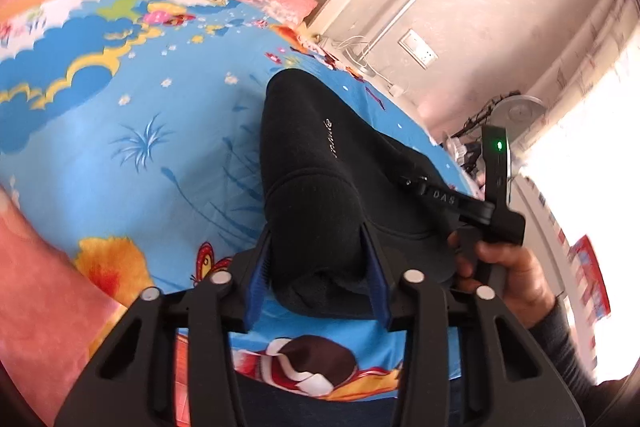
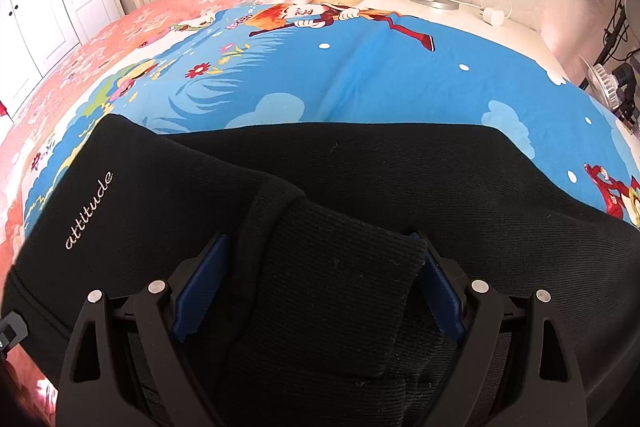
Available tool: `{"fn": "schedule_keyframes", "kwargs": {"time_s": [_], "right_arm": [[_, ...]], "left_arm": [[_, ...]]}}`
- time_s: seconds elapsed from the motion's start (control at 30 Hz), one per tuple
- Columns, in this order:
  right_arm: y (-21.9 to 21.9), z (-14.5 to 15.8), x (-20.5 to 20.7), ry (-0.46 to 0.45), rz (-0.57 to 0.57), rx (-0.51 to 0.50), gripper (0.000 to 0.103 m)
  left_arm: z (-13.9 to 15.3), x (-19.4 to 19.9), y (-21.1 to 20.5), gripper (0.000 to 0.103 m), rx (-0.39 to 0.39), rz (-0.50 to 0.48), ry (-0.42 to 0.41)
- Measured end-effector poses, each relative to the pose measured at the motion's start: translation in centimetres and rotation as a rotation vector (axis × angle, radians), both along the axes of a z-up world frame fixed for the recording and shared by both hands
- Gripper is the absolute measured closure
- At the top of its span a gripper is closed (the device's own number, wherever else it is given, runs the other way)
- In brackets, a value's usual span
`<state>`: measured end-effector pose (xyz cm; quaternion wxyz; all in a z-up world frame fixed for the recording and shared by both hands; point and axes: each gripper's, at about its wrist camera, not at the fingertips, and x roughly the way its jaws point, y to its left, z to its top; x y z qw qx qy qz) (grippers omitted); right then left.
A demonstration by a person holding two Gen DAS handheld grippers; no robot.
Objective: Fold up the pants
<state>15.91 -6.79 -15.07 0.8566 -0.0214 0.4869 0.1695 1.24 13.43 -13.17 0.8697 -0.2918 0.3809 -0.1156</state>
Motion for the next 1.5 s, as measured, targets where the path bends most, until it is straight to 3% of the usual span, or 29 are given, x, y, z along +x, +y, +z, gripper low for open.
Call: {"fn": "schedule_keyframes", "kwargs": {"time_s": [0.13, 0.23, 0.33, 0.43, 0.63, 0.7, 0.8, 0.87, 1.03, 1.1, 1.2, 1.33, 1.4, 1.5], "right_arm": [[0.0, 0.0, 0.0, 0.001, -0.001, 0.0, 0.018], [0.0, 0.0, 0.0, 0.0, -0.001, 0.001, 0.018], [0.0, 0.0, 0.0, 0.0, -0.002, 0.0, 0.018], [0.0, 0.0, 0.0, -0.001, -0.002, 0.001, 0.018], [-0.1, 0.1, -0.1, -0.005, -0.005, 0.002, 0.018], [-0.1, 0.1, 0.0, -0.005, -0.008, 0.003, 0.017], [-0.1, 0.1, 0.0, -0.005, -0.009, 0.006, 0.017], [0.0, 0.2, 0.0, -0.006, -0.01, 0.004, 0.017], [-0.1, 1.0, 0.3, 0.021, -0.029, -0.036, 0.015], [0.2, 3.1, 0.3, 0.021, -0.067, -0.065, 0.015], [2.6, 7.2, 0.4, 0.025, 0.038, 0.004, 0.015], [9.1, 10.1, 1.4, 0.173, 0.244, 0.052, 0.011], [12.8, 9.9, 1.9, 0.277, 0.328, 0.061, 0.011], [16.5, 8.3, 2.8, 0.398, 0.365, -0.009, 0.011]], "left_arm": [[-1.8, 0.4, 1.2, 0.051, -0.1, 0.021, 0.065], [-2.9, 0.7, 2.2, 0.048, -0.226, 0.018, 0.105], [-4.1, 0.7, 2.6, 0.051, -0.316, 0.02, 0.131], [-3.5, 1.0, 2.0, 0.055, -0.255, 0.017, 0.117], [-3.1, 0.7, 2.1, 0.065, -0.249, 0.02, 0.101], [-2.9, 0.7, 2.0, 0.064, -0.249, 0.026, 0.093], [-3.3, 0.8, 2.0, 0.051, -0.275, 0.047, 0.103], [-3.3, 0.9, 1.8, 0.051, -0.261, 0.061, 0.097], [-2.5, 0.6, 1.5, 0.07, -0.227, 0.064, 0.079], [-1.5, 0.4, 0.9, 0.071, -0.171, 0.061, 0.058], [-0.3, 0.3, 0.0, 0.071, -0.114, 0.07, 0.041], [1.5, 0.1, -1.3, 0.072, -0.016, 0.078, 0.015], [2.7, 0.0, -2.6, 0.072, 0.063, 0.077, -0.003], [4.6, 0.0, -4.6, 0.073, 0.183, 0.072, -0.023]]}}
